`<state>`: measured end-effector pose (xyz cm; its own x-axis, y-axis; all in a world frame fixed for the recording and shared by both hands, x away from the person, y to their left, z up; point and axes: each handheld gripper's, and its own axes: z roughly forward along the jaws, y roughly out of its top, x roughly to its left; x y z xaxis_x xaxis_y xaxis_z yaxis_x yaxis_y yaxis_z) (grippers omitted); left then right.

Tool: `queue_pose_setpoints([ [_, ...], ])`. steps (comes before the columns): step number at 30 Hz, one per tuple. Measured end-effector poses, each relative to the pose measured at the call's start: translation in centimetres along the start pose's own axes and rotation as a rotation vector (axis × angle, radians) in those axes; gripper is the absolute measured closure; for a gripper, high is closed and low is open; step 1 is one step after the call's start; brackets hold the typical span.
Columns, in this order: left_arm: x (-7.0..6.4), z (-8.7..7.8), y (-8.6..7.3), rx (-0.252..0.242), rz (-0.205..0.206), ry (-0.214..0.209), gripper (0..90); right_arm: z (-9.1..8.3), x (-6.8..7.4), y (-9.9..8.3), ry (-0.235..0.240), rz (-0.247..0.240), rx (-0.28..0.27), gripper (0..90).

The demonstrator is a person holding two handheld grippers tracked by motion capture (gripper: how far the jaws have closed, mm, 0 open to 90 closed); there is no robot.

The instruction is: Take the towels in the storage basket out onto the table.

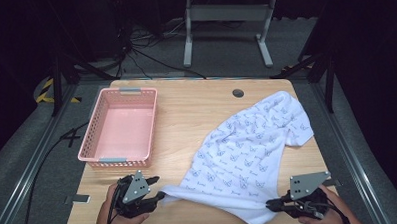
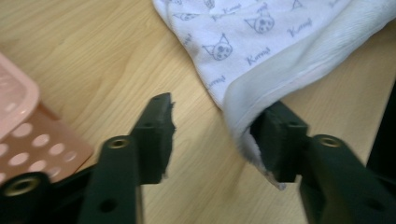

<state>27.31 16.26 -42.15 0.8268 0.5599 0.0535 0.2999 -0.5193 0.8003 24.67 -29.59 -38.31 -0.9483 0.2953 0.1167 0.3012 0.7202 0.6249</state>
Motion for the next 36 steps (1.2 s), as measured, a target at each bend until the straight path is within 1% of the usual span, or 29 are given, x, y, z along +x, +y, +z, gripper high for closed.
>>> queue_pose_setpoints([
  [1, 0.0, 0.0, 0.1, 0.010, 0.005, 0.011, 45.8, 0.0, 0.1, -0.6, 0.000, 0.008, 0.031, 85.7],
  [4, 0.4, 0.2, 0.5, -0.022, -0.022, 0.009, 44.3, -0.2, 0.0, -2.2, -0.021, 0.069, 0.082, 85.3],
  [6, 0.7, 0.6, 0.7, -0.023, -0.046, -0.019, 42.6, -0.4, -0.4, -3.2, -0.031, 0.117, 0.117, 82.9],
  [8, 0.5, 1.4, 0.8, 0.004, -0.043, -0.041, 42.7, -0.7, -0.9, -3.9, -0.061, 0.172, 0.119, 75.9],
  [9, 0.2, 2.1, 0.9, 0.022, -0.035, -0.068, 42.5, -0.8, -1.2, -4.1, -0.085, 0.187, 0.113, 70.3],
  [10, -0.2, 2.7, 0.9, 0.031, -0.038, -0.092, 41.7, -0.9, -1.5, -4.1, -0.113, 0.212, 0.104, 70.2],
  [11, -0.5, 3.2, 0.9, 0.056, -0.018, -0.101, 41.7, -1.0, -1.7, -4.0, -0.118, 0.217, 0.111, 67.4],
  [12, -0.9, 3.7, 1.0, 0.074, -0.007, -0.114, 41.4, -1.0, -2.0, -3.7, -0.143, 0.206, 0.109, 60.3],
  [13, -1.1, 4.0, 1.0, 0.082, -0.001, -0.126, 39.9, -0.9, -2.2, -3.1, -0.186, 0.213, 0.099, 55.4],
  [14, -1.4, 4.3, 0.9, 0.094, 0.000, -0.133, 39.8, -0.8, -2.4, -2.7, -0.204, 0.221, 0.091, 55.9],
  [16, -1.8, 4.8, 0.9, 0.100, -0.004, -0.157, 39.3, -0.3, -3.0, -1.0, -0.246, 0.203, 0.058, 46.8],
  [17, -1.9, 4.9, 0.9, 0.108, -0.008, -0.169, 38.8, 0.0, -3.4, 0.2, -0.272, 0.199, 0.044, 50.3],
  [18, -2.2, 5.2, 0.9, 0.113, -0.007, -0.183, 38.6, 0.3, -3.6, 0.9, -0.278, 0.191, 0.032, 48.6],
  [19, -2.5, 5.4, 1.0, 0.128, 0.003, -0.194, 38.3, 0.9, -4.1, 2.3, -0.310, 0.153, -0.001, 45.8],
  [20, -3.0, 5.8, 0.9, 0.138, 0.009, -0.218, 37.1, 1.5, -4.4, 3.4, -0.325, 0.143, -0.024, 46.7],
  [21, -3.5, 6.1, 0.9, 0.149, 0.016, -0.224, 37.8, 2.5, -5.1, 4.8, -0.329, 0.131, -0.041, 46.2],
  [22, -3.8, 6.3, 0.8, 0.176, 0.045, -0.220, 38.5, 3.4, -5.5, 5.9, -0.333, 0.105, -0.056, 46.2],
  [23, -4.0, 6.4, 0.8, 0.181, 0.057, -0.231, 38.0, 4.5, -6.0, 7.0, -0.336, 0.084, -0.064, 46.1],
  [25, -4.6, 6.6, 0.6, 0.205, 0.056, -0.224, 38.6, 6.6, -7.0, 8.8, -0.333, 0.061, -0.062, 44.2],
  [26, -4.7, 6.8, 0.5, 0.213, 0.065, -0.230, 39.3, 8.1, -8.0, 10.0, -0.347, 0.051, -0.060, 45.3],
  [27, -4.8, 6.9, 0.3, 0.207, 0.054, -0.231, 39.2, 9.4, -8.8, 10.8, -0.349, 0.048, -0.049, 44.7],
  [28, -4.8, 7.1, 0.3, 0.235, 0.063, -0.224, 39.1, 10.2, -9.6, 11.3, -0.344, 0.057, -0.047, 44.2],
  [29, -4.9, 7.2, 0.2, 0.224, 0.070, -0.222, 38.9, 11.5, -11.0, 12.1, -0.338, 0.114, -0.049, 43.0],
  [30, -5.0, 7.1, 0.1, 0.230, 0.085, -0.213, 38.4, 12.4, -12.0, 12.7, -0.347, 0.137, -0.032, 41.7],
  [32, -5.2, 7.1, 0.2, 0.226, 0.106, -0.199, 39.4, 14.2, -13.8, 13.6, -0.403, 0.152, 0.010, 41.1],
  [33, -5.2, 7.1, 0.2, 0.226, 0.106, -0.199, 43.0, 14.2, -13.8, 13.6, -0.403, 0.152, 0.010, 41.1],
  [34, -5.3, 7.1, 0.2, 0.229, 0.108, -0.215, 47.2, 15.6, -15.6, 13.6, -0.375, 0.215, 0.055, 39.7],
  [35, -5.3, 7.0, 0.2, 0.227, 0.106, -0.217, 50.7, 16.0, -16.1, 13.6, -0.385, 0.229, 0.095, 37.5],
  [36, -5.3, 7.0, 0.2, 0.227, 0.106, -0.217, 58.2, 16.0, -16.1, 13.6, -0.385, 0.229, 0.095, 37.5],
])
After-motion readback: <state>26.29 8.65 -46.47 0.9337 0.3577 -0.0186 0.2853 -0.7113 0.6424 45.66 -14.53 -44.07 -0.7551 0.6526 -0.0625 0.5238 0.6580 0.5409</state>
